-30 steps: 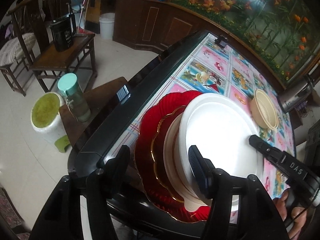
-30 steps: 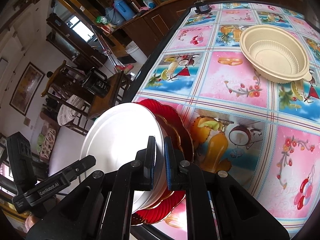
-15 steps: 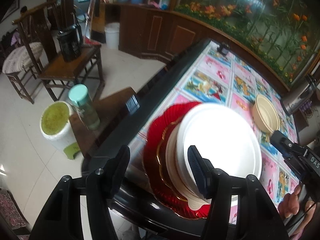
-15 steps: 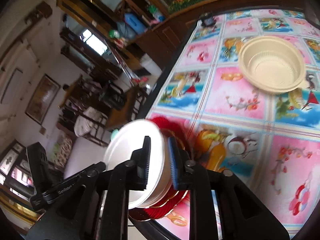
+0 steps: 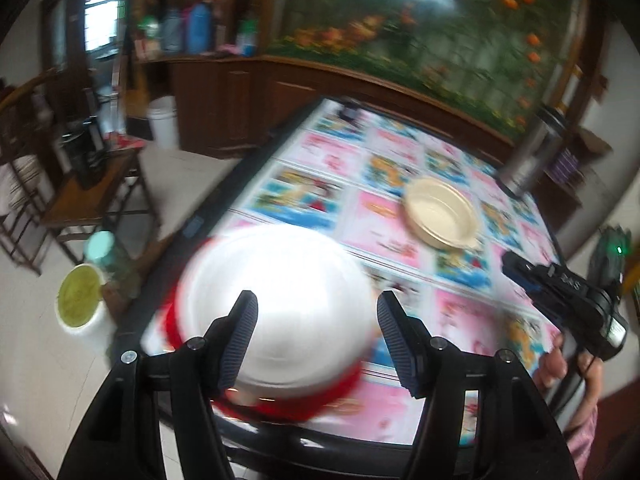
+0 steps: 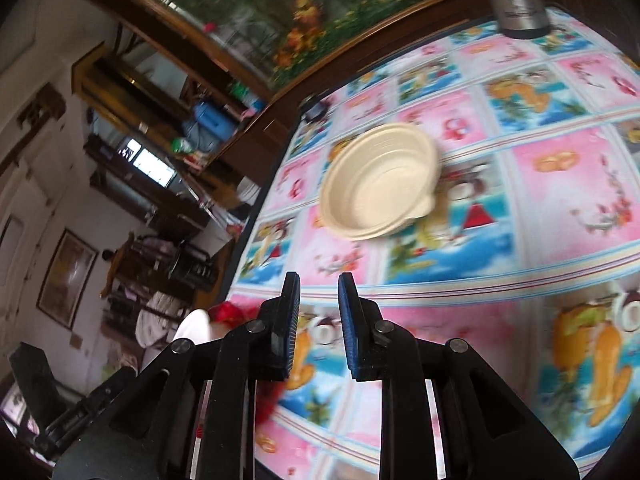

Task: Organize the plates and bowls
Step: 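Open both grippers and release the white plate on the stack, then grasp the beige bowl rim with the right gripper while the left gripper approaches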

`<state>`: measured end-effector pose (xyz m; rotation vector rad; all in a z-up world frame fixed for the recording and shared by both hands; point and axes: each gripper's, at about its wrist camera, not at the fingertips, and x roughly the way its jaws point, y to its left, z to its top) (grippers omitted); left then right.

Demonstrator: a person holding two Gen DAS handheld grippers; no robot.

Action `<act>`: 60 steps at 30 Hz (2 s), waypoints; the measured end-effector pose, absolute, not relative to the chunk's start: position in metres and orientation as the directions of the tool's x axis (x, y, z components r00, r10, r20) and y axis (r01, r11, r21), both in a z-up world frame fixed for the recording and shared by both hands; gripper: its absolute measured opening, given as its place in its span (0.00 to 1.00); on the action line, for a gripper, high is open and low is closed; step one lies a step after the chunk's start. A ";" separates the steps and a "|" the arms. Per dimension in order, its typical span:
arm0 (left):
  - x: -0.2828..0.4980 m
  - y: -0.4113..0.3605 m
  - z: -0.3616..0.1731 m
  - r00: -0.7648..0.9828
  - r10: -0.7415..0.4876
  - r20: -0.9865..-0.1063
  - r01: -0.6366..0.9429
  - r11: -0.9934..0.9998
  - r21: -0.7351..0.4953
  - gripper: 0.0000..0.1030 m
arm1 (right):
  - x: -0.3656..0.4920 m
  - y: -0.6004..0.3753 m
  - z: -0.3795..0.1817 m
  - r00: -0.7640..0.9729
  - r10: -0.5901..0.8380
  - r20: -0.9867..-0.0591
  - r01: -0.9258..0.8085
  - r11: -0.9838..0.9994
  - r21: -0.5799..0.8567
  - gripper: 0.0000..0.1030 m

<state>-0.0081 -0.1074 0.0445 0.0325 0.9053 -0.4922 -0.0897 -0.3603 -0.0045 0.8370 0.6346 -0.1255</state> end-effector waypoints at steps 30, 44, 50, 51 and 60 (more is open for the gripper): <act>0.099 -0.274 -0.020 0.407 -0.330 -0.852 0.139 0.944 -0.299 0.73 | -0.033 -0.486 -0.031 0.783 0.180 -0.595 0.413 0.564 0.715 0.24; 0.130 -0.282 -0.055 0.361 -0.310 -0.880 0.056 0.948 -0.312 0.73 | 0.012 -0.497 -0.056 0.708 0.228 -0.668 0.455 0.577 0.679 0.24; 0.129 -0.290 -0.058 0.346 -0.359 -0.867 0.080 0.932 -0.354 0.73 | 0.014 -0.493 -0.061 0.711 0.234 -0.663 0.442 0.585 0.680 0.24; 0.129 -0.292 -0.058 0.347 -0.363 -0.865 0.086 0.930 -0.356 0.73 | 0.015 -0.491 -0.062 0.709 0.232 -0.666 0.443 0.589 0.676 0.24; 0.123 -0.305 -0.060 0.387 -0.385 -0.838 0.154 0.923 -0.353 0.58 | 0.016 -0.492 -0.068 0.715 0.210 -0.667 0.459 0.579 0.674 0.24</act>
